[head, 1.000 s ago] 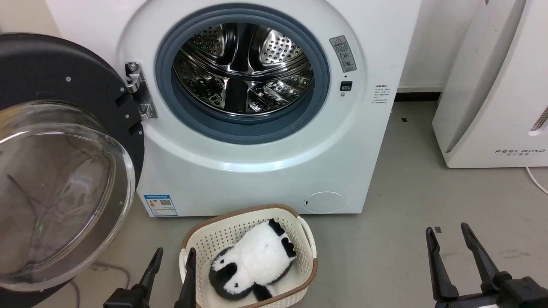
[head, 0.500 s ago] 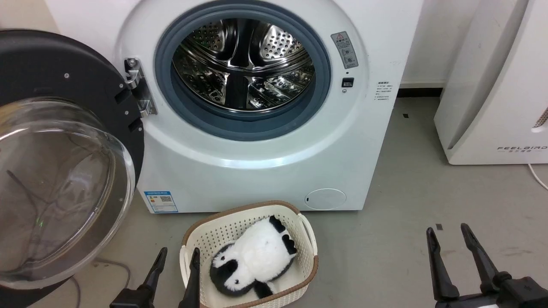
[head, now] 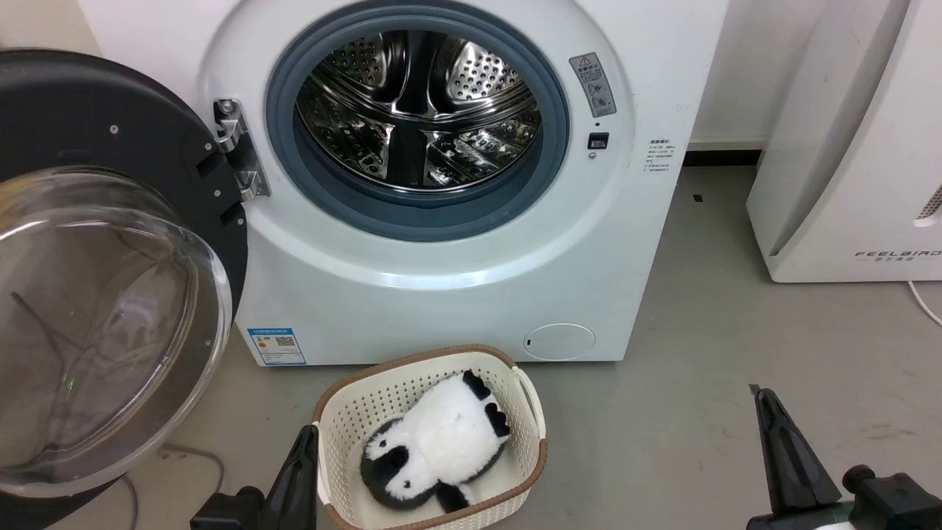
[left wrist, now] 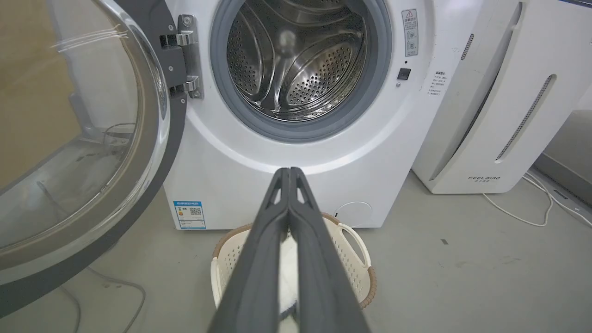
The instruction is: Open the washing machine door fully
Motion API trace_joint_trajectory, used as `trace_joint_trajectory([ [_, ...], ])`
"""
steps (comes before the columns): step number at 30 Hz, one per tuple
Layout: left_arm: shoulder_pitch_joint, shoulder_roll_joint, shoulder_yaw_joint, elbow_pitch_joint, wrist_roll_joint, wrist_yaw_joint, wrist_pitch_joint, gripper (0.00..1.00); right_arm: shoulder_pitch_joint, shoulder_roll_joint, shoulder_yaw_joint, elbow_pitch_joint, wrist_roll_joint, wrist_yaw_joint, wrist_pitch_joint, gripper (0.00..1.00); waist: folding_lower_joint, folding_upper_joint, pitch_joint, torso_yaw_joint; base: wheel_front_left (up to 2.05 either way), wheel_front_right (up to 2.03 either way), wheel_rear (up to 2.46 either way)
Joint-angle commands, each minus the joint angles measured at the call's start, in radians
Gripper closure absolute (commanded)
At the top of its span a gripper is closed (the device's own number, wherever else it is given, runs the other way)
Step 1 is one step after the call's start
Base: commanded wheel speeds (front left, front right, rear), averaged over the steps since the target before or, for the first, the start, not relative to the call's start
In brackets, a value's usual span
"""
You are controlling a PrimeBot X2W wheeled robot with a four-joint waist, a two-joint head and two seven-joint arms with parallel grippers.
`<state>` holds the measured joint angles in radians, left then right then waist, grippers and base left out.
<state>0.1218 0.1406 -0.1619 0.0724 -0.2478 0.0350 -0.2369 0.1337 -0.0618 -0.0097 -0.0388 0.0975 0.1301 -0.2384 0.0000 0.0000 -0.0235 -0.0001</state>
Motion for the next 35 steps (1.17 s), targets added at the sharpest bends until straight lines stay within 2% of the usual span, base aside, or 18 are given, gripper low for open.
trace_joint_trajectory([
  [1, -0.011, -0.004, 0.007, -0.005, 0.010, -0.002, 0.007, 1.00, -0.012, 0.001, 0.001, 0.004, -0.003, 0.000, 0.006, 1.00, 0.0000, 0.0000, 0.000, 0.000, 0.00, 0.00, 0.00],
  [35, -0.043, -0.029, 0.052, -0.024, 0.079, -0.012, 0.074, 1.00, -0.047, 0.004, 0.003, 0.014, -0.030, 0.000, 0.074, 1.00, 0.0000, 0.0000, 0.007, 0.000, 0.00, 0.00, 0.00],
])
